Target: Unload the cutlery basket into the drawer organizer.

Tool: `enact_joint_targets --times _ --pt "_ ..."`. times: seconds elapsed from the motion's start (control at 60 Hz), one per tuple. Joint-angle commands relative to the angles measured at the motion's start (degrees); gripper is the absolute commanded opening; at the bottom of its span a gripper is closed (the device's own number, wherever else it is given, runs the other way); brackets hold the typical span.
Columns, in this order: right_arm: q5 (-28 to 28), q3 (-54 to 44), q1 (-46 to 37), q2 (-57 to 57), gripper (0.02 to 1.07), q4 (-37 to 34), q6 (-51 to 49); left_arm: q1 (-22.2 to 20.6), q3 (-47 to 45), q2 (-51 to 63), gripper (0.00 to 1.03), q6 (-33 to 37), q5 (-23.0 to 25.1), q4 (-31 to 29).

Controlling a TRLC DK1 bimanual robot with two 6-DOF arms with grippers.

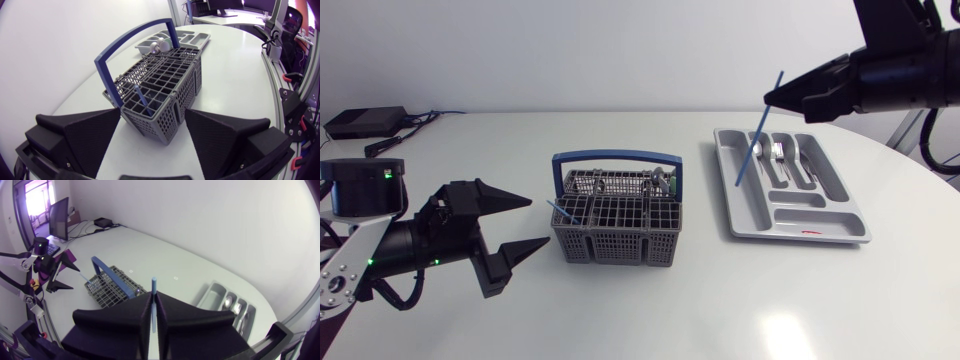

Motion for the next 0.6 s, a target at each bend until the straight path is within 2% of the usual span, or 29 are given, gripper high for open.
enact_joint_targets --times 0.0,0.2,0.583 --pt "-1.87 1.78 -5.47 4.62 0.08 -1.14 0.48 -0.44 0.56 -0.67 0.98 -0.63 0.6 0.22" --pt "-2.23 4.07 -12.07 15.87 0.08 0.35 1.36 -0.44 0.47 -1.19 0.98 -0.54 0.51 -0.4" --pt "1.73 10.83 -12.68 36.96 0.08 3.17 4.0 -0.44 0.3 -1.99 0.98 -0.37 0.42 -1.01"
